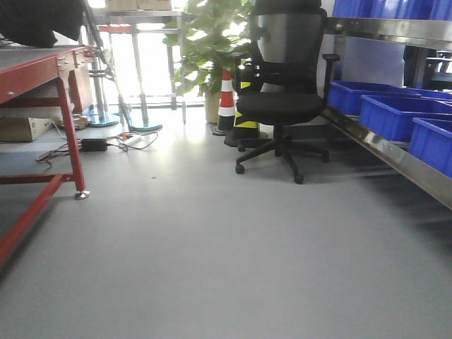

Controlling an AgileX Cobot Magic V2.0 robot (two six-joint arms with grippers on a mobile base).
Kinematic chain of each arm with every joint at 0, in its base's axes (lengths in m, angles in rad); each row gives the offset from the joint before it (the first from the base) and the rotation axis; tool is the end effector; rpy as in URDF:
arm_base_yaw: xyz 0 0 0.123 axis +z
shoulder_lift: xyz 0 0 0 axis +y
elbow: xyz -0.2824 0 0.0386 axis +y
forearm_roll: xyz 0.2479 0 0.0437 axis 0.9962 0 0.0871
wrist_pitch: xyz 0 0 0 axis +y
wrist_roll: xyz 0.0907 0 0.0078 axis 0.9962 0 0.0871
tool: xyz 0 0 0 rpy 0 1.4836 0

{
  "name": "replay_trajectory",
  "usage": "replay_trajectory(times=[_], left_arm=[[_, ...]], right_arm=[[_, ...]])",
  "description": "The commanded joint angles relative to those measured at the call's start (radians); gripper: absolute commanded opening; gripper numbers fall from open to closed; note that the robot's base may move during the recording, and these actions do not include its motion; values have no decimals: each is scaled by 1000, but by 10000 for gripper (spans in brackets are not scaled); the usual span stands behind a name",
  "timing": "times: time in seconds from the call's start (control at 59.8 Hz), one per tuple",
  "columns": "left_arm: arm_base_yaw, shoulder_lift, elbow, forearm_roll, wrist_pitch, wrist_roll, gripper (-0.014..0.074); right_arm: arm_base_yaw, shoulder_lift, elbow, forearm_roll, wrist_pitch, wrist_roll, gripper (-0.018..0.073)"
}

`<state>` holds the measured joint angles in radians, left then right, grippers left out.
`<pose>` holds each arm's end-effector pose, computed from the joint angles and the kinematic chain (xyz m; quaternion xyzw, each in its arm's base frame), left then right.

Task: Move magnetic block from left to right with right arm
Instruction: 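Turn the base around the table end toward the second table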

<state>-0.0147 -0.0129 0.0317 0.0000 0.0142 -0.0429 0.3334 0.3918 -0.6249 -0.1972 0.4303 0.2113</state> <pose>0.0567 -0.0008 0.2018 -0.0097 0.6876 -0.0209 0.7257 0.0734 0.0175 0.3569 -0.0844 0.7375 0.0916 0.6637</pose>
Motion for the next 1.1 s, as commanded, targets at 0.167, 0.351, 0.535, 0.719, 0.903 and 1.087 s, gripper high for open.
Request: replay_trajectory(times=[0.167, 0.351, 0.535, 0.719, 0.903, 1.087], left_arm=[[2, -15, 8, 0, -90, -4, -116], [2, -15, 8, 0, -90, -4, -116], [2, -15, 8, 0, -90, -4, -116], [2, -15, 8, 0, -90, -4, -116], [2, -15, 8, 0, -90, -4, -116], [2, -15, 8, 0, -90, -4, -116]], right_arm=[[-8, 6, -27, -17, -91, -6, 256], [-8, 6, -27, -17, -91, -6, 256], [-8, 6, -27, -17, -92, -6, 256], [-8, 6, -27, -17, -91, -6, 256], [-8, 6, -27, -17, -91, -6, 256], [-8, 6, -27, -17, -91, -6, 256]])
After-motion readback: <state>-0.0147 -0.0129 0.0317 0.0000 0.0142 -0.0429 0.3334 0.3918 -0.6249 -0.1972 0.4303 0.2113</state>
